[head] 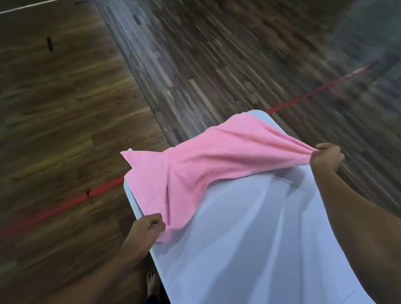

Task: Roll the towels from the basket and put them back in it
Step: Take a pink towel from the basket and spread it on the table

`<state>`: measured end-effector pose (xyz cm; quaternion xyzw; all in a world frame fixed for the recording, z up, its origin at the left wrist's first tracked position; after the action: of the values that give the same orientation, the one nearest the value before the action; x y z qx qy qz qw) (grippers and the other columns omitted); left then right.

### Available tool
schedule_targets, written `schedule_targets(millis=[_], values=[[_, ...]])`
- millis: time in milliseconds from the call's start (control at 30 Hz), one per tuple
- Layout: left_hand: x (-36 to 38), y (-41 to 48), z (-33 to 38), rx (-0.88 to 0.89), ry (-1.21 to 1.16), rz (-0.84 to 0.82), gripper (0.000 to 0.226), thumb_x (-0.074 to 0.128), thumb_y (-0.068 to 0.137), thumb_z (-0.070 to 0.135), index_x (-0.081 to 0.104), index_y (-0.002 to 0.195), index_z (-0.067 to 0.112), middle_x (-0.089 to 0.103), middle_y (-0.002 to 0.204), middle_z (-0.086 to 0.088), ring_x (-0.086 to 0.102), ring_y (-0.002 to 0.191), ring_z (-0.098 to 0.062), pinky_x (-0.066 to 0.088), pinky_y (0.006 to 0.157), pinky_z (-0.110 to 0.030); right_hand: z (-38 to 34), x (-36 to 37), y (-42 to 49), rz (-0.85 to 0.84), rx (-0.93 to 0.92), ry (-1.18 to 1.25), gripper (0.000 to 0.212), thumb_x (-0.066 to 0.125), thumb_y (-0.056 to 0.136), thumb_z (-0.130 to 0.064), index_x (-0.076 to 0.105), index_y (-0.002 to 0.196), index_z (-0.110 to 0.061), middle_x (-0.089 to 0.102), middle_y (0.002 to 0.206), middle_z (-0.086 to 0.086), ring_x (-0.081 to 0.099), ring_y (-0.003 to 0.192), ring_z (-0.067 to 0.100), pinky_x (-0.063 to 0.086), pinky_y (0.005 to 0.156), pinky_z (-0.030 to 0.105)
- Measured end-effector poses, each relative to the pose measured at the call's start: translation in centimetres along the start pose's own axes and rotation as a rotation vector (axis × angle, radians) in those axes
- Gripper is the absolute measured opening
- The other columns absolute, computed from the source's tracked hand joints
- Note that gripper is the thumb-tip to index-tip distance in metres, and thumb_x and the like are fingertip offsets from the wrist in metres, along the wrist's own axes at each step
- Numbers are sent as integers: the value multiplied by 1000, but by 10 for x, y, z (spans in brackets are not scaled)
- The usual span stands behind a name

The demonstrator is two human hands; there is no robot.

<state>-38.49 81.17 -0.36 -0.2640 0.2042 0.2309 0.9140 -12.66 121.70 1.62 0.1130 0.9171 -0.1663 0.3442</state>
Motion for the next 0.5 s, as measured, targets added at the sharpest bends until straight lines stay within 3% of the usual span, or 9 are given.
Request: schedule_targets(millis=[133, 200, 300, 400, 500], values=[[30, -1, -20, -16, 164, -197, 32, 53, 83, 24, 43, 52, 22, 37, 51, 8, 39, 51, -4, 29, 53, -14, 33, -6, 8, 2, -35, -148, 41, 42, 89, 7, 71, 113, -9, 62, 120, 27, 57, 112, 43, 47, 95, 37], [37, 5, -30, -20, 287, -210, 36, 45, 78, 41, 54, 64, 10, 49, 59, 0, 45, 56, -7, 38, 60, -26, 42, -2, 6, -16, -63, -219, 40, 43, 89, 8, 72, 110, -10, 62, 119, 25, 58, 114, 42, 47, 96, 39], [44, 18, -37, 20, 428, -218, 30, 46, 88, 37, 62, 81, 13, 64, 80, -2, 59, 76, -11, 50, 78, -34, 51, 11, 11, -52, -99, -290, 39, 43, 88, 8, 72, 107, -10, 63, 118, 24, 59, 112, 41, 48, 94, 41], [48, 32, -31, 73, 422, -189, 8, 45, 100, 30, 51, 101, 25, 65, 88, 1, 62, 79, -11, 52, 76, -29, 57, 23, 18, -63, -167, -413, 35, 46, 86, 8, 71, 105, -9, 65, 113, 23, 59, 109, 41, 48, 89, 41], [53, 50, -26, 64, 452, -157, 13, 35, 103, 39, 33, 116, 38, 66, 85, 3, 62, 73, -11, 51, 73, -28, 60, 38, 20, 20, -306, -665, 28, 55, 84, -1, 68, 106, -13, 61, 115, 16, 52, 112, 36, 37, 94, 41]])
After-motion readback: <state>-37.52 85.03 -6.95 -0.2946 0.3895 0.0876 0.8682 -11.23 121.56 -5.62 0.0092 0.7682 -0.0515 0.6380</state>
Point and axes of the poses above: each hand's wrist, its own y-axis towards the middle knuckle, its own x-axis out of the palm, z = x × y, the point moved 3 cm from there along y, towards the middle knuckle
